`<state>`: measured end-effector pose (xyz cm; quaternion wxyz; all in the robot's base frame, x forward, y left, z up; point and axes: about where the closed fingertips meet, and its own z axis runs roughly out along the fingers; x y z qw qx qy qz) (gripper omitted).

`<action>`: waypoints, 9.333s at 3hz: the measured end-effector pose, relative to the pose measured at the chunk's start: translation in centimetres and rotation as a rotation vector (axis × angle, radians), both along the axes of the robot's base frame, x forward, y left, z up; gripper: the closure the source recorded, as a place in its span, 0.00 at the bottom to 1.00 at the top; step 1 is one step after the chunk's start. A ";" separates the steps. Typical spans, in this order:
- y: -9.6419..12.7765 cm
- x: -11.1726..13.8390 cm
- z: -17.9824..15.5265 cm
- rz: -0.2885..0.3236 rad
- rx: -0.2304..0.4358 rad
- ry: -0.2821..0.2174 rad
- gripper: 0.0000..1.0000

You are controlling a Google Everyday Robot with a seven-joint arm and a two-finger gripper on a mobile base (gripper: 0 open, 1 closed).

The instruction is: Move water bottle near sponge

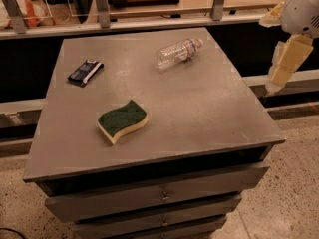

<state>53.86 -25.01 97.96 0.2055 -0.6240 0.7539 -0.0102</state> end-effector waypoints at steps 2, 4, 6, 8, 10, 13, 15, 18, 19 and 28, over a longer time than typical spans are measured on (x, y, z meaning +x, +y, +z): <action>-1.3 8.9 -4.5 0.161 -0.016 0.054 0.00; 2.2 12.9 0.4 0.319 0.027 -0.145 0.00; 7.4 15.5 -0.1 0.398 -0.038 -0.132 0.00; 9.9 17.8 -1.4 0.450 -0.105 -0.144 0.00; 10.4 20.7 -0.6 0.381 -0.137 -0.231 0.00; 13.3 21.3 -5.1 0.462 -0.100 -0.207 0.00; 14.2 22.0 -7.8 0.510 -0.102 -0.154 0.00; 15.1 22.8 -10.1 0.575 -0.132 -0.088 0.00; 15.5 22.7 -10.8 0.591 -0.130 -0.069 0.00; 20.3 20.4 -5.3 0.492 0.062 -0.085 1.00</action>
Offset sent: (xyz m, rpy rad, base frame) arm 0.1491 -0.0417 0.0353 -0.0137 -0.0251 0.2942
